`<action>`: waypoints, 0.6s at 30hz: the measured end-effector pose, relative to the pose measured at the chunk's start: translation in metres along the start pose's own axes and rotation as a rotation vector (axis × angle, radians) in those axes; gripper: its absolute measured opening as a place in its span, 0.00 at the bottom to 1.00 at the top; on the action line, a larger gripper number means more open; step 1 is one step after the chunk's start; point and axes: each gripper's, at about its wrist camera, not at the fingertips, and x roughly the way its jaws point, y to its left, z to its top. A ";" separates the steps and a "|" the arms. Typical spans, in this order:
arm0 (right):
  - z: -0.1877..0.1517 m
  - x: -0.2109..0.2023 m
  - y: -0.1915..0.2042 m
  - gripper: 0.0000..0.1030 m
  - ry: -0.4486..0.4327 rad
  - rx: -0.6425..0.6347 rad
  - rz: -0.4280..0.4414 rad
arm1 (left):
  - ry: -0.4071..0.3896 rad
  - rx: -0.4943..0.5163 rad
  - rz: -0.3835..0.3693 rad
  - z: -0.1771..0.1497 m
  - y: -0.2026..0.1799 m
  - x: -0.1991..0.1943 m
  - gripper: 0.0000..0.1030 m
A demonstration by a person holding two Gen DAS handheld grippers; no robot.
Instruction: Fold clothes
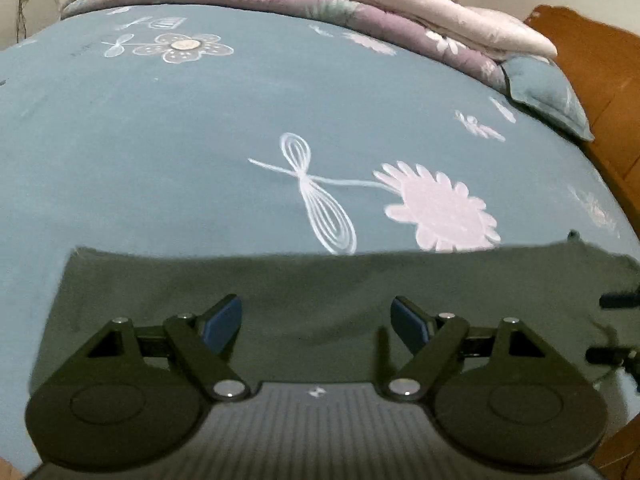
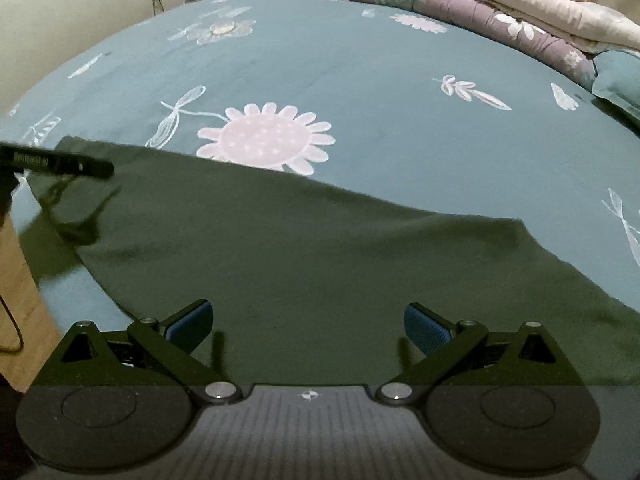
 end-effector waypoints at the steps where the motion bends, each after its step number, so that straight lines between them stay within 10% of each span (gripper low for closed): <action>1: 0.000 0.000 0.002 1.00 0.001 0.004 -0.001 | -0.008 -0.014 -0.034 0.002 0.003 -0.002 0.79; 5: 0.005 0.002 0.013 1.00 0.004 0.011 0.003 | 0.008 -0.031 -0.130 0.004 0.009 0.009 0.80; 18: 0.021 0.020 0.039 1.00 0.045 -0.007 0.007 | -0.038 -0.006 -0.092 0.007 0.032 -0.007 0.80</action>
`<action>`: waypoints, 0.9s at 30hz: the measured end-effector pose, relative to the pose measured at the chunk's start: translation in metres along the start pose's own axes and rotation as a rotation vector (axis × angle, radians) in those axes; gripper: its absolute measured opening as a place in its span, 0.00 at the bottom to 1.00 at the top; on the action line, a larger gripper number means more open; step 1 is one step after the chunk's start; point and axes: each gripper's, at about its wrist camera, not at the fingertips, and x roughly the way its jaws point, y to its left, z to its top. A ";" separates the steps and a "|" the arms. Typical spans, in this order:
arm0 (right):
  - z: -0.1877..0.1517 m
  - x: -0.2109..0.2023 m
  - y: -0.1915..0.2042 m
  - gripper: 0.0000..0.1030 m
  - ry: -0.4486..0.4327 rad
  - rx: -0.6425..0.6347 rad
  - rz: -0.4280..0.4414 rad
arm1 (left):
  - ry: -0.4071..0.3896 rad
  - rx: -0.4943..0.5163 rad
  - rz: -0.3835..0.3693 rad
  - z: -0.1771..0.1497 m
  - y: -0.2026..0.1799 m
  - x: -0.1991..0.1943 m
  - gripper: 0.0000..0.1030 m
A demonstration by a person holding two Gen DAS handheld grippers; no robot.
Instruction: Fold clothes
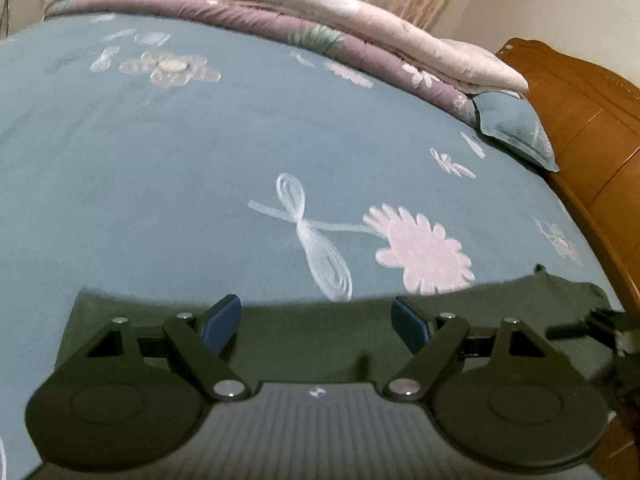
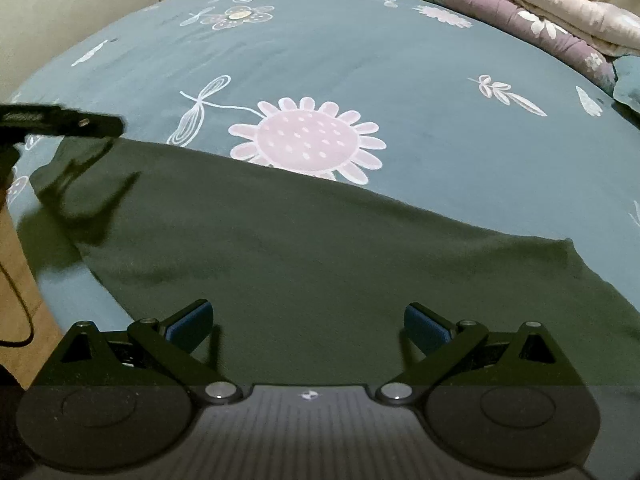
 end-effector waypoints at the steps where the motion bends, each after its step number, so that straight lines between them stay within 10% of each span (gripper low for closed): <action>1: 0.002 0.002 0.001 1.00 0.004 -0.002 -0.001 | 0.004 -0.005 0.014 -0.003 0.004 -0.001 0.80; 7: 0.008 0.016 0.009 1.00 0.038 -0.037 0.000 | -0.051 -0.042 0.221 -0.005 0.038 -0.003 0.79; 12: 0.007 0.024 0.012 1.00 0.068 -0.040 -0.003 | -0.097 -0.075 0.178 0.004 0.043 -0.021 0.80; 19: 0.008 0.029 0.012 1.00 0.082 -0.033 -0.009 | 0.042 -0.103 0.052 -0.025 0.037 -0.023 0.80; 25: 0.009 0.030 0.012 1.00 0.089 -0.039 -0.009 | -0.057 -0.108 0.279 -0.025 0.050 -0.047 0.79; 27: 0.009 0.031 0.013 1.00 0.091 -0.041 -0.011 | -0.083 -0.121 0.231 -0.022 0.052 -0.057 0.79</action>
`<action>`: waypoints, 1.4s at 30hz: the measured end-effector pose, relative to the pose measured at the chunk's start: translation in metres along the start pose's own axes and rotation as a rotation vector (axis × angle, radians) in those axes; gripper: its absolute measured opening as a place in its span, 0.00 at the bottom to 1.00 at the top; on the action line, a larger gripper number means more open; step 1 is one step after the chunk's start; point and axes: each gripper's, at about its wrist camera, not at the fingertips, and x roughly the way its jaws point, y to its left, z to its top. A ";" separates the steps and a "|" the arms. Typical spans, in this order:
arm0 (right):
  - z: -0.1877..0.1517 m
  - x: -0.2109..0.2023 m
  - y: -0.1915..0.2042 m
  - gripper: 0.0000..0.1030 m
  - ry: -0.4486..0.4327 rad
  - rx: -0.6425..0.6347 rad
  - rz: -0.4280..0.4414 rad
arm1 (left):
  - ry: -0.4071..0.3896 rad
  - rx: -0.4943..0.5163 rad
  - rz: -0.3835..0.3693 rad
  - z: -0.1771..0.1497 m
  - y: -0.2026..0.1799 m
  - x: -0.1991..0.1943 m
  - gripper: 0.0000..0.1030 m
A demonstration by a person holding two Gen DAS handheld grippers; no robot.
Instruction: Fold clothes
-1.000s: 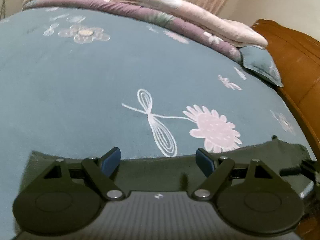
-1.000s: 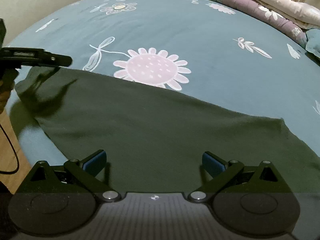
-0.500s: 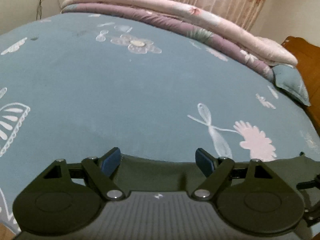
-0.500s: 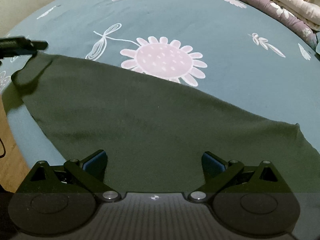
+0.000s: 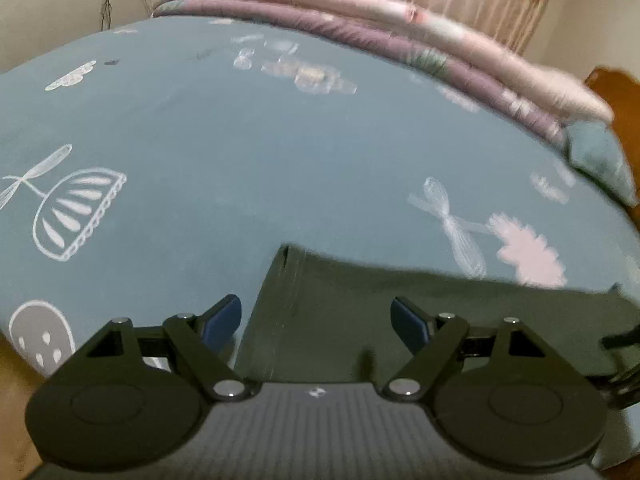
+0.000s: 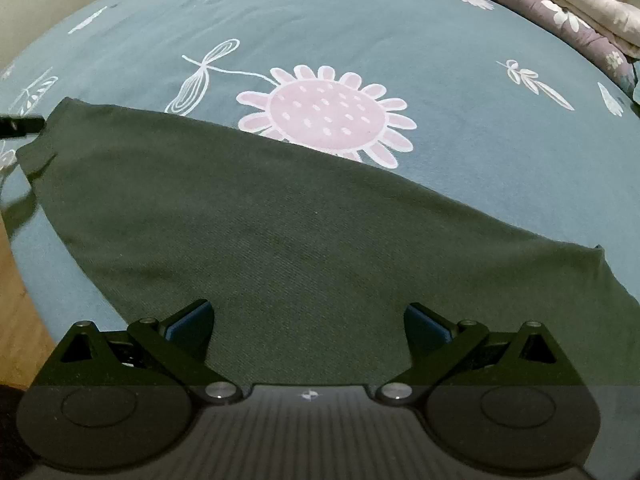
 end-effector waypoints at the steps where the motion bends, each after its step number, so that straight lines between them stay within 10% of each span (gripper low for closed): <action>1: 0.000 0.000 0.000 1.00 0.001 -0.001 -0.001 | -0.002 -0.005 -0.032 0.001 0.000 -0.003 0.79; 16: -0.002 0.002 0.001 1.00 -0.008 0.002 -0.005 | 0.087 0.056 -0.156 -0.008 -0.028 0.010 0.80; 34: -0.003 0.001 0.003 1.00 -0.011 0.008 -0.022 | 0.057 0.082 -0.036 0.020 -0.026 0.045 0.81; 42: 0.001 -0.008 0.009 1.00 -0.029 0.028 -0.013 | 0.177 0.235 -0.382 -0.012 -0.079 0.029 0.81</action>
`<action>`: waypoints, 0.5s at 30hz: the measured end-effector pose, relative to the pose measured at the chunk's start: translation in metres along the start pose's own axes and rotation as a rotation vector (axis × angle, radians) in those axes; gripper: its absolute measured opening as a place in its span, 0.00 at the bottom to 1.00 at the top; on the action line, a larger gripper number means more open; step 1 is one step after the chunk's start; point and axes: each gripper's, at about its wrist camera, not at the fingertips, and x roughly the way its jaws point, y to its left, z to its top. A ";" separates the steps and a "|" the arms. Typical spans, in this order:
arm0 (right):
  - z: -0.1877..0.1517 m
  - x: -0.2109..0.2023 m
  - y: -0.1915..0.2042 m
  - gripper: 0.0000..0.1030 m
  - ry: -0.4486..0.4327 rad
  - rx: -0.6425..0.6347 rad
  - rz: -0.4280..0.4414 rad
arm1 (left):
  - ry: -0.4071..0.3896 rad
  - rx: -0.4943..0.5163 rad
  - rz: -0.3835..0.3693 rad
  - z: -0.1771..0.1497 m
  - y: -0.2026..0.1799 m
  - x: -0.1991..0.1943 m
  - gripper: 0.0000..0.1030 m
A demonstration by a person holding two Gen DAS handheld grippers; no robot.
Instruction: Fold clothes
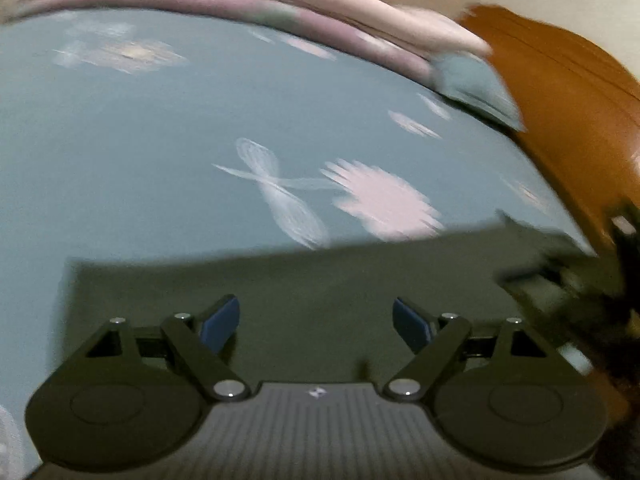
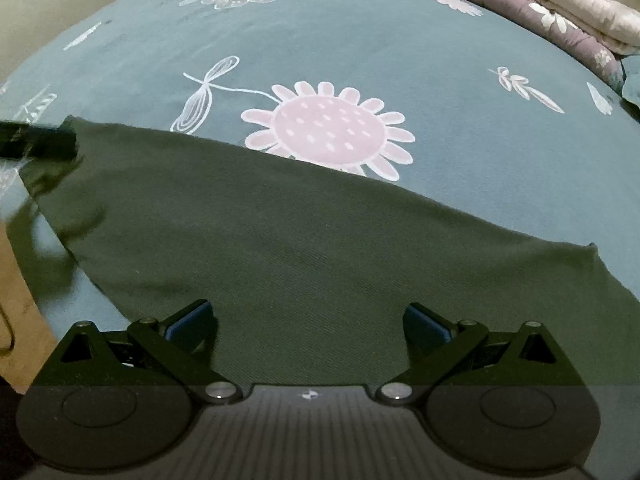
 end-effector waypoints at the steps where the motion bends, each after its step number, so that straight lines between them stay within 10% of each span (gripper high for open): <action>1: 0.000 0.000 0.001 1.00 0.001 0.001 -0.004 | 0.023 -0.014 -0.043 -0.005 -0.003 0.003 0.82; 15: -0.025 -0.013 -0.020 1.00 -0.027 0.127 -0.043 | 0.060 0.008 0.068 0.023 0.009 0.006 0.83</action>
